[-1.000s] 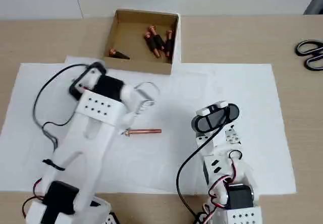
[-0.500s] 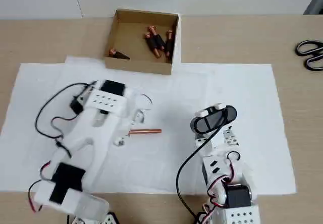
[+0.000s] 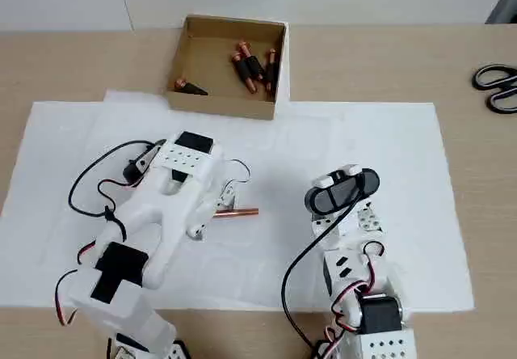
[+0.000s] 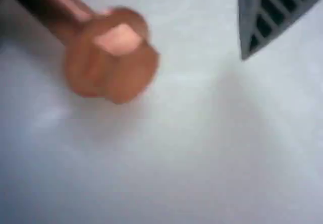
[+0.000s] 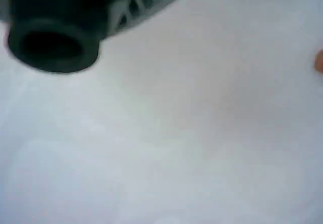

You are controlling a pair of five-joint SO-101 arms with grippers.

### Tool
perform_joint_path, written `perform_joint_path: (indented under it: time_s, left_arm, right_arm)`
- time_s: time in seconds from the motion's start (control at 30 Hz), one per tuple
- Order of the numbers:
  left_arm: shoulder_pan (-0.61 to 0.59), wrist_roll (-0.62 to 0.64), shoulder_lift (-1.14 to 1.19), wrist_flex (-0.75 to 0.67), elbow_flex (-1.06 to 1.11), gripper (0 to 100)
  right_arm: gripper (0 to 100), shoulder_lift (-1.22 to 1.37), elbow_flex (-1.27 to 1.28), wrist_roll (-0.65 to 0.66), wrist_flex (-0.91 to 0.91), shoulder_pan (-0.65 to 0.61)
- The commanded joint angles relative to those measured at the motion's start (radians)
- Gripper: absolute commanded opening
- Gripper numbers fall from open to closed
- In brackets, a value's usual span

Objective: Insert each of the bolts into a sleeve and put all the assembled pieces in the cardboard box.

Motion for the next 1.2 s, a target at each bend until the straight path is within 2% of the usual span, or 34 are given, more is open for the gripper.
perform_joint_path:
  time_s: [0.0, 0.07, 0.1, 0.37, 0.5, 0.6, 0.77, 0.93, 1.07, 1.17]
  left_arm:
    - [-0.006, 0.041, 0.046, 0.048, -0.067, 13]
    - [-0.006, 0.091, 0.048, 0.092, -0.125, 2]
    - [-0.005, 0.106, 0.048, 0.103, -0.145, 0]
    - [0.017, 0.118, 0.038, 0.120, -0.211, 1]
    - [0.086, 0.118, 0.037, 0.227, -0.415, 1]
    - [0.123, 0.121, 0.037, 0.249, -0.605, 1]
    - [0.107, 0.117, 0.037, 0.249, -0.863, 1]
    - [0.035, 0.109, 0.037, 0.250, -0.990, 1]
    - [-0.009, -0.061, 0.020, 0.252, -0.987, 1]
    - [0.015, -0.224, -0.078, 0.253, -0.935, 1]
  right_arm:
    - [0.5, -0.021, 0.006, -0.002, -0.027, 0.007]
    - [0.5, -0.021, 0.005, -0.002, -0.027, 0.007]
    - [0.5, -0.021, 0.003, -0.002, -0.027, 0.007]
    - [0.5, -0.021, 0.003, -0.002, -0.027, 0.007]
    - [0.5, -0.021, 0.006, -0.002, -0.024, 0.007]
    - [0.5, -0.021, 0.006, -0.002, -0.019, 0.005]
    - [0.7, -0.021, 0.006, 0.000, -0.019, -0.001]
    - [0.7, -0.021, 0.006, 0.006, -0.033, -0.001]
    - [0.7, -0.021, 0.006, -0.005, -0.174, -0.001]
    - [0.6, -0.021, 0.006, -0.072, -0.308, -0.002]
